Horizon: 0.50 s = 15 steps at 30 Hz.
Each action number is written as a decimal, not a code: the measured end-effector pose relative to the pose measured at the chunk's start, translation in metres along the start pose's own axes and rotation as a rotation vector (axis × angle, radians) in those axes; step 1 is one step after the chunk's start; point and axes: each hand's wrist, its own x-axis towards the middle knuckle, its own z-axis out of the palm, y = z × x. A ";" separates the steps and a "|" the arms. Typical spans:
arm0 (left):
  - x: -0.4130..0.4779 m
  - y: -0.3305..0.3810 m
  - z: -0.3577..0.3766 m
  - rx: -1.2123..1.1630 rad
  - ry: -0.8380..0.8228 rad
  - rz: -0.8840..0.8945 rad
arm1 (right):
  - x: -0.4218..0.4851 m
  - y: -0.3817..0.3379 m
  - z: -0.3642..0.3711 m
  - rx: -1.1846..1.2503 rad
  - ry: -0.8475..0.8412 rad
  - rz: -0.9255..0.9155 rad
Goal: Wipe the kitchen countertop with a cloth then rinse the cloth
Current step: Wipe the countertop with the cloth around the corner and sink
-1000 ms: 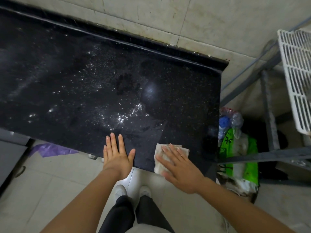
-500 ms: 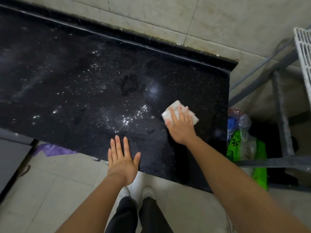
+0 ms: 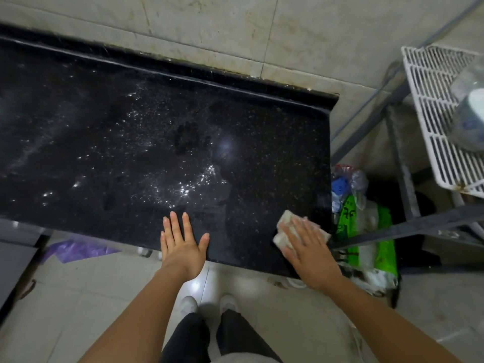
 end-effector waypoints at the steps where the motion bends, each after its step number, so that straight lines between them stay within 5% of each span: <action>1: 0.000 0.000 0.000 -0.001 0.003 0.003 | -0.006 0.008 -0.001 0.020 0.020 0.118; 8: 0.000 -0.003 0.002 -0.016 0.007 0.037 | -0.036 -0.021 0.013 0.155 0.127 0.590; 12: -0.001 -0.015 0.004 -0.020 0.004 0.133 | -0.037 -0.054 0.023 0.109 0.092 0.601; 15: -0.004 -0.034 -0.002 -0.061 -0.018 0.266 | -0.017 -0.109 0.033 0.112 0.060 0.435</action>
